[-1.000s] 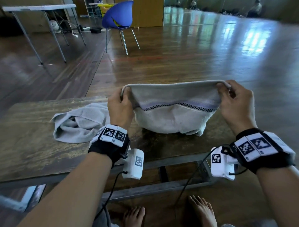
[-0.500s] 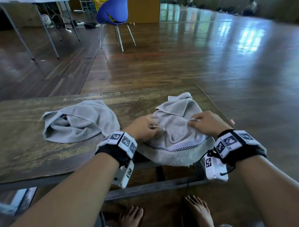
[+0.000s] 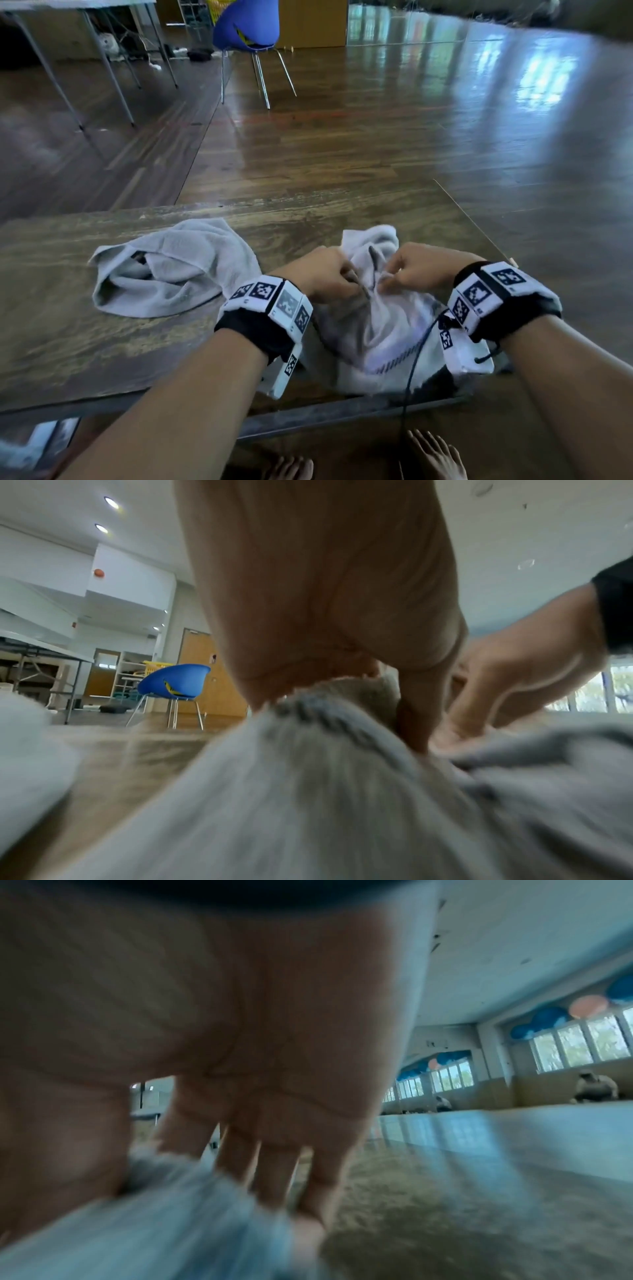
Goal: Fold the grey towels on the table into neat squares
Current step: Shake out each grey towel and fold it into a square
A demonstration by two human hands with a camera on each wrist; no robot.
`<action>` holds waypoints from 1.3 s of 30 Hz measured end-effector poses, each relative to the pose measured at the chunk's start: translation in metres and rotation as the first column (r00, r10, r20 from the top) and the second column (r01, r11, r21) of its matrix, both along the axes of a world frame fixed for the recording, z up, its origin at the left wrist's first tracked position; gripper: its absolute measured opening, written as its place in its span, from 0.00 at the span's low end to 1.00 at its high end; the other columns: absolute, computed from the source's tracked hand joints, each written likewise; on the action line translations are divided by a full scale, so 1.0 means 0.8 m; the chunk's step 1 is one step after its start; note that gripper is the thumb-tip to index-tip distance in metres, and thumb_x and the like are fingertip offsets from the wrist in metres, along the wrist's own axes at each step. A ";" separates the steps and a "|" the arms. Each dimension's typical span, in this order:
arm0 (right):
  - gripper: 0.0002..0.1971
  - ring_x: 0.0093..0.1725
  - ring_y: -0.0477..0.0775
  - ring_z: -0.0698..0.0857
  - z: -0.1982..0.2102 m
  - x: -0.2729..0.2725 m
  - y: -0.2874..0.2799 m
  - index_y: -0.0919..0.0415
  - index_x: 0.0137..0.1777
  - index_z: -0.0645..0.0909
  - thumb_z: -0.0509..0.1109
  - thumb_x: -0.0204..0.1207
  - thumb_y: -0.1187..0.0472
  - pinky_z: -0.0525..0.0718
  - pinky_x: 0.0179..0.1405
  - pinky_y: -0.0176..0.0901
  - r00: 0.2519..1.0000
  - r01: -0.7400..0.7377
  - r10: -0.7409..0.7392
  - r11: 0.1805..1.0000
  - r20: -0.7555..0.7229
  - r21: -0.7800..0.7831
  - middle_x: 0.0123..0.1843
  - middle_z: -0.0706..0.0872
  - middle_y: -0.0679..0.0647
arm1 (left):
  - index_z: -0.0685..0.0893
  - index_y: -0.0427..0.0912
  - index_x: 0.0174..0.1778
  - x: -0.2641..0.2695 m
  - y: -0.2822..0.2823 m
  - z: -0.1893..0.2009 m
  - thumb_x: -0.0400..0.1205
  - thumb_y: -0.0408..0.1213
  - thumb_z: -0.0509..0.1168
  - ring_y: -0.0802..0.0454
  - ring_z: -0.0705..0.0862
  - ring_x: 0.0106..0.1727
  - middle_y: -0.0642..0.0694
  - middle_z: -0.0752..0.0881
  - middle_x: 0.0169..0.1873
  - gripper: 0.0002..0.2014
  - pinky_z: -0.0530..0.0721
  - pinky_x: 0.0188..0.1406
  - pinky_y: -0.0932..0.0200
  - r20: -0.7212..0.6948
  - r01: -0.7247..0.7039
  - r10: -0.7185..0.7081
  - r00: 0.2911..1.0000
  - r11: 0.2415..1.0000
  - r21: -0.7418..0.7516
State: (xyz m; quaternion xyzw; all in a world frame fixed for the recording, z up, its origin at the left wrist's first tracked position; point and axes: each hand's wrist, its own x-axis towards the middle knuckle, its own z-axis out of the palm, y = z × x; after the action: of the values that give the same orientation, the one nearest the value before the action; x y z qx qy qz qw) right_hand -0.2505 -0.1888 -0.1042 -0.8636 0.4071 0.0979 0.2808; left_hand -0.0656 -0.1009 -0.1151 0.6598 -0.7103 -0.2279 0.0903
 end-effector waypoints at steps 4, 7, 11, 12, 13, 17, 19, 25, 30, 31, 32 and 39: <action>0.25 0.40 0.62 0.80 0.027 0.011 -0.020 0.78 0.50 0.86 0.79 0.72 0.51 0.78 0.47 0.52 0.992 0.038 -0.009 0.970 -0.123 0.240 0.51 0.87 0.77 | 0.80 0.42 0.20 0.005 -0.005 0.027 0.73 0.47 0.68 0.55 0.66 0.18 0.50 0.71 0.16 0.18 0.68 0.21 0.65 0.000 -0.043 0.044 0.999 0.990 0.133; 0.08 0.39 0.48 0.87 0.046 0.020 -0.044 0.54 0.38 0.91 0.76 0.77 0.55 0.81 0.45 0.51 0.966 0.102 -0.051 0.975 0.252 -0.195 0.39 0.93 0.50 | 0.76 0.40 0.17 0.015 -0.012 0.054 0.76 0.36 0.68 0.51 0.67 0.21 0.48 0.71 0.17 0.19 0.66 0.26 0.59 -0.144 -0.225 0.189 0.971 0.928 -0.296; 0.12 0.69 0.57 0.82 0.069 0.034 -0.076 0.56 0.58 0.91 0.71 0.82 0.52 0.79 0.70 0.52 0.574 0.628 -0.087 0.684 0.814 -0.370 0.68 0.85 0.55 | 0.91 0.38 0.44 0.046 -0.020 0.080 0.83 0.37 0.66 0.47 0.84 0.51 0.42 0.88 0.47 0.10 0.77 0.49 0.60 -0.415 -0.547 0.370 0.831 0.412 -0.728; 0.13 0.67 0.56 0.82 0.073 0.033 -0.083 0.54 0.60 0.90 0.70 0.82 0.50 0.80 0.67 0.50 0.532 0.677 -0.086 0.641 0.842 -0.362 0.65 0.85 0.53 | 0.92 0.38 0.52 0.056 -0.020 0.083 0.84 0.40 0.66 0.48 0.83 0.57 0.44 0.87 0.52 0.12 0.77 0.56 0.64 -0.477 -0.604 0.387 0.789 0.347 -0.717; 0.14 0.59 0.53 0.84 0.077 0.031 -0.087 0.52 0.59 0.90 0.69 0.82 0.48 0.81 0.58 0.46 0.490 0.722 -0.090 0.599 0.867 -0.346 0.55 0.87 0.49 | 0.92 0.40 0.55 0.066 -0.021 0.084 0.84 0.42 0.65 0.50 0.81 0.58 0.47 0.86 0.53 0.13 0.76 0.58 0.71 -0.514 -0.642 0.404 0.757 0.313 -0.700; 0.18 0.34 0.46 0.83 0.087 0.010 -0.108 0.51 0.62 0.89 0.66 0.81 0.44 0.81 0.36 0.39 0.340 0.764 -0.206 0.630 0.918 -0.141 0.44 0.91 0.53 | 0.91 0.48 0.58 0.094 -0.020 0.087 0.86 0.43 0.65 0.41 0.88 0.50 0.48 0.90 0.47 0.11 0.85 0.49 0.61 -0.750 -0.798 0.293 0.593 0.338 -0.499; 0.17 0.35 0.55 0.90 0.086 0.006 -0.111 0.52 0.65 0.88 0.69 0.82 0.46 0.88 0.37 0.48 0.263 0.692 -0.321 0.720 0.910 0.054 0.53 0.93 0.57 | 0.91 0.45 0.57 0.092 -0.015 0.088 0.86 0.38 0.66 0.37 0.92 0.42 0.45 0.91 0.48 0.09 0.90 0.39 0.53 -0.901 -0.854 0.170 0.400 0.426 -0.299; 0.11 0.50 0.56 0.94 0.075 0.005 -0.097 0.50 0.63 0.87 0.70 0.84 0.52 0.90 0.44 0.42 0.187 0.455 -0.535 0.791 0.824 0.410 0.60 0.92 0.51 | 0.89 0.41 0.49 0.087 -0.016 0.077 0.86 0.32 0.66 0.47 0.91 0.47 0.43 0.90 0.42 0.07 0.90 0.55 0.50 -0.971 -0.846 0.085 0.222 0.513 -0.149; 0.09 0.64 0.50 0.89 0.076 0.007 -0.084 0.45 0.58 0.90 0.69 0.85 0.54 0.86 0.50 0.40 0.088 0.350 -0.409 0.866 0.908 0.357 0.64 0.91 0.51 | 0.92 0.46 0.52 0.100 -0.016 0.079 0.83 0.40 0.68 0.55 0.87 0.46 0.51 0.90 0.41 0.08 0.87 0.57 0.54 -0.884 -0.829 0.011 0.467 0.353 -0.434; 0.08 0.64 0.49 0.89 0.074 0.008 -0.086 0.44 0.57 0.89 0.69 0.84 0.53 0.86 0.52 0.41 0.088 0.353 -0.406 0.867 0.910 0.352 0.63 0.91 0.50 | 0.92 0.44 0.53 0.103 -0.016 0.078 0.83 0.41 0.68 0.61 0.85 0.41 0.55 0.89 0.37 0.10 0.85 0.49 0.61 -0.854 -0.810 0.031 0.519 0.338 -0.480; 0.08 0.63 0.48 0.89 0.069 0.008 -0.089 0.46 0.58 0.89 0.70 0.84 0.53 0.86 0.54 0.43 0.121 0.374 -0.430 0.854 0.895 0.360 0.62 0.91 0.48 | 0.92 0.44 0.52 0.105 -0.017 0.075 0.83 0.43 0.67 0.66 0.82 0.36 0.60 0.86 0.33 0.10 0.81 0.41 0.65 -0.820 -0.789 0.083 0.566 0.343 -0.510; 0.13 0.59 0.44 0.88 0.041 0.004 -0.098 0.54 0.65 0.88 0.70 0.84 0.55 0.86 0.56 0.46 0.196 0.443 -0.533 0.797 0.823 0.411 0.62 0.90 0.48 | 0.91 0.42 0.57 0.097 -0.012 0.057 0.85 0.38 0.67 0.63 0.85 0.41 0.50 0.91 0.42 0.10 0.84 0.47 0.65 -0.656 -0.691 0.263 0.707 0.457 -0.561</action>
State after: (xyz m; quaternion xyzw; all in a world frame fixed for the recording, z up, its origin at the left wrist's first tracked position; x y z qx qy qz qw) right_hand -0.2474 -0.2675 -0.0711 -0.5806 0.4290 -0.4710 0.5070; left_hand 0.0120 -0.1107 -0.0692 0.6511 -0.4636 -0.0165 0.6008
